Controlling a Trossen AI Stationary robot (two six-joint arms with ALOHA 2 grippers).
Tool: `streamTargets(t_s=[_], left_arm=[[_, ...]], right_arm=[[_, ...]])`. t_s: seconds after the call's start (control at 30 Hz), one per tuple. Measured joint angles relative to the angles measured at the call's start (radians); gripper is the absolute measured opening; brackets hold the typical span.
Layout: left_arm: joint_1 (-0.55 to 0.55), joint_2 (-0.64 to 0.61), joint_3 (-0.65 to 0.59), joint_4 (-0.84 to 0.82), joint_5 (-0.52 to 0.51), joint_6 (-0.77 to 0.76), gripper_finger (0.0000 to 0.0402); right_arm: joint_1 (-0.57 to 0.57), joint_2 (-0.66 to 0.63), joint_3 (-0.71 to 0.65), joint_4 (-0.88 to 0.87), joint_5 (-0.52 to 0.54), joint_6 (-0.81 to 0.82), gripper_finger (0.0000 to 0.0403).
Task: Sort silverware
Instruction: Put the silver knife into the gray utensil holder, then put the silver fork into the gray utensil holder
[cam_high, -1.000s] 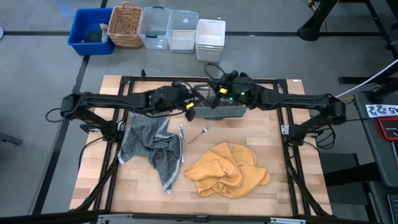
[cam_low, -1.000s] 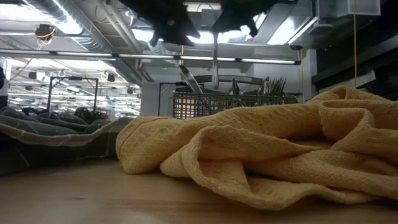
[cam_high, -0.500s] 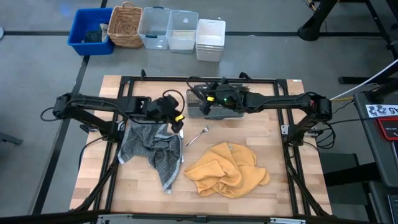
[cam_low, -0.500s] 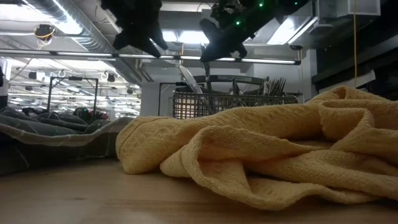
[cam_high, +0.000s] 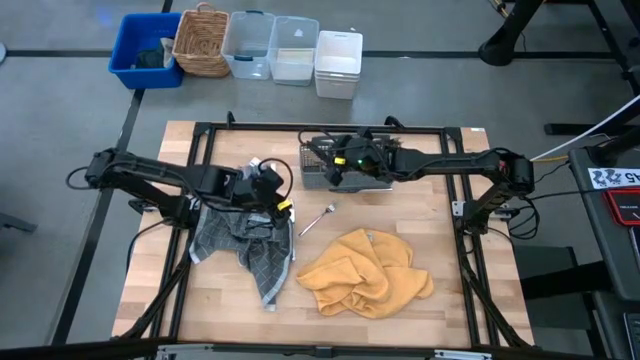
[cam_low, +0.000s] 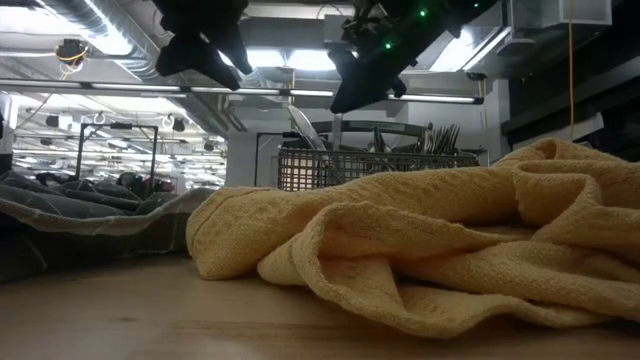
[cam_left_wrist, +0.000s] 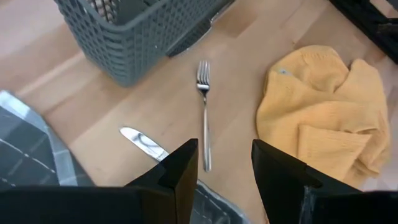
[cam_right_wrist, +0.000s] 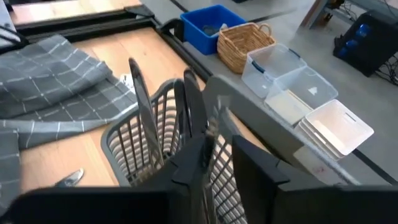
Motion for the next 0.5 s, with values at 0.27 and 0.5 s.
streamTargets(t_s=[0.27, 0.5], left_arm=[[-0.009, 0.050, 0.000, 0.003, -0.001, -0.194, 0.0138], [0.000, 0.161, 0.000, 0.010, 0.063, -0.271, 0.0138]], right_arm=[[0.000, -0.041, 0.000, -0.057, -0.005, -0.009, 0.0117], [0.000, -0.146, 0.000, -0.159, -0.015, -0.009, 0.0116]])
